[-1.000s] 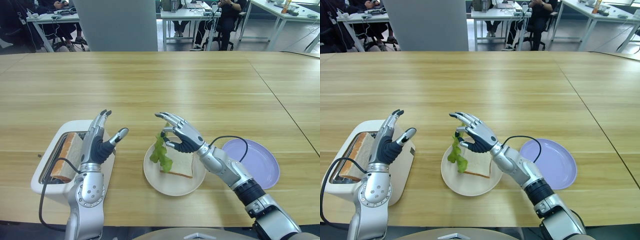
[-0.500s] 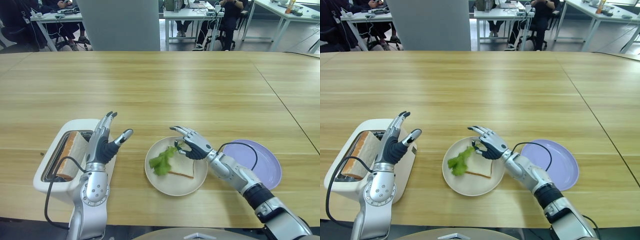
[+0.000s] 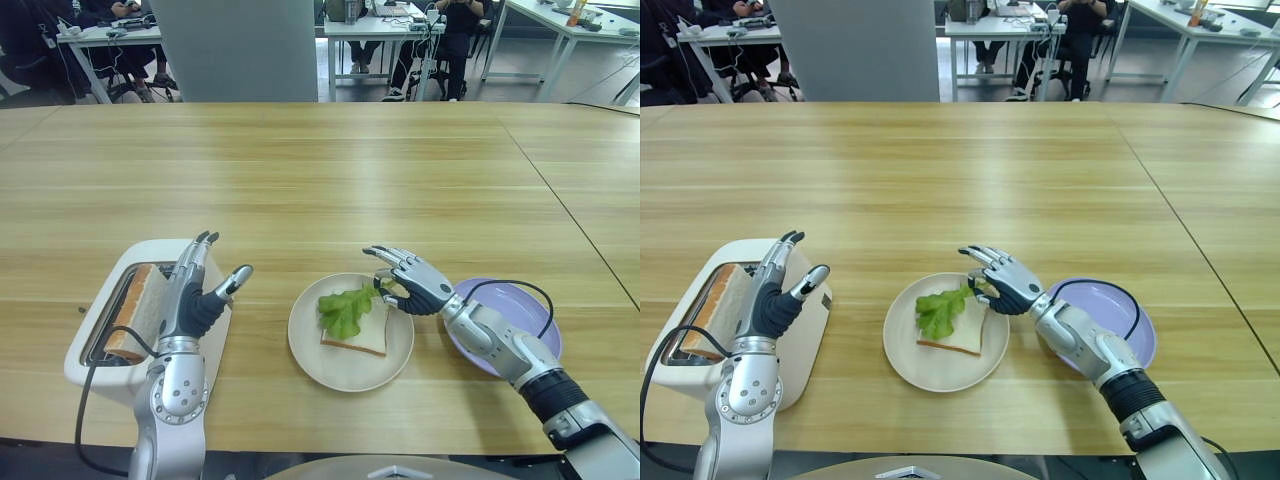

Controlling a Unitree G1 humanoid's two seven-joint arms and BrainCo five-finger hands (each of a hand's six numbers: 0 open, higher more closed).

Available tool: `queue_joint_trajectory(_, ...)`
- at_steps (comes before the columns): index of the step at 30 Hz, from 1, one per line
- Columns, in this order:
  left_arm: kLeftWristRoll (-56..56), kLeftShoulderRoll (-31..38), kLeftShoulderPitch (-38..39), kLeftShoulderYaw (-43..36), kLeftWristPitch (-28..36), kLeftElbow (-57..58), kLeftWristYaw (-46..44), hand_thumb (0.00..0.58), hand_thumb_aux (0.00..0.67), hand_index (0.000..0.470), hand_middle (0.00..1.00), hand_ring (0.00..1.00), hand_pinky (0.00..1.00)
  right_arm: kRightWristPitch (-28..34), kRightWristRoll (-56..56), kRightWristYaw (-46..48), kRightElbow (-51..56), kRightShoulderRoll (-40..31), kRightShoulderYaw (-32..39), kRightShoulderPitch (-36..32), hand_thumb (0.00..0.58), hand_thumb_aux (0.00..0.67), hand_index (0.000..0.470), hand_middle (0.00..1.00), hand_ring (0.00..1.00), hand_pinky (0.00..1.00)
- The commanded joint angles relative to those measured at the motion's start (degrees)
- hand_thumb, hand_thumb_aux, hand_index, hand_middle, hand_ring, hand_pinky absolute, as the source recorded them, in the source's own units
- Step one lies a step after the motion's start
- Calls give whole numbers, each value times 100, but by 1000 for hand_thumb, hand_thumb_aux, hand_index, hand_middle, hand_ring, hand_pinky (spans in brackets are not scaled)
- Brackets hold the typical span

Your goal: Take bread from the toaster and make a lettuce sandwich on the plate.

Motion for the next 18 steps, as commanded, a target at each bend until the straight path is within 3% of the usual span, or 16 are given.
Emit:
queue_joint_trajectory(1, -42, 23, 67, 84, 57, -31, -21, 0, 0, 0, 0, 0, 0, -35, -16, 123, -74, -147, -40, 138, 580, 670, 460, 0, 0, 0)
queue_joint_trajectory(2, -46, 37, 62, 92, 60, -29, -35, 0, 0, 0, 0, 0, 0, -46, -16, 142, -72, -180, -29, 189, 580, 670, 460, 0, 0, 0)
queue_joint_trajectory(3, -52, 42, 59, 98, 62, -32, -42, 0, 0, 0, 0, 0, 0, -69, -45, 157, -99, -223, -3, 252, 456, 360, 247, 0, 0, 0)
queue_joint_trajectory(4, -54, 48, 55, 101, 63, -32, -48, 0, 0, 0, 0, 0, 0, -64, -78, 190, -134, -260, 19, 319, 0, 0, 0, 0, 0, 0)
queue_joint_trajectory(18, -25, 40, -62, 42, 72, -28, -68, 0, 0, 0, 0, 0, 0, 354, 1361, 1785, -2090, -551, -609, 1183, 0, 0, 0, 0, 0, 0)
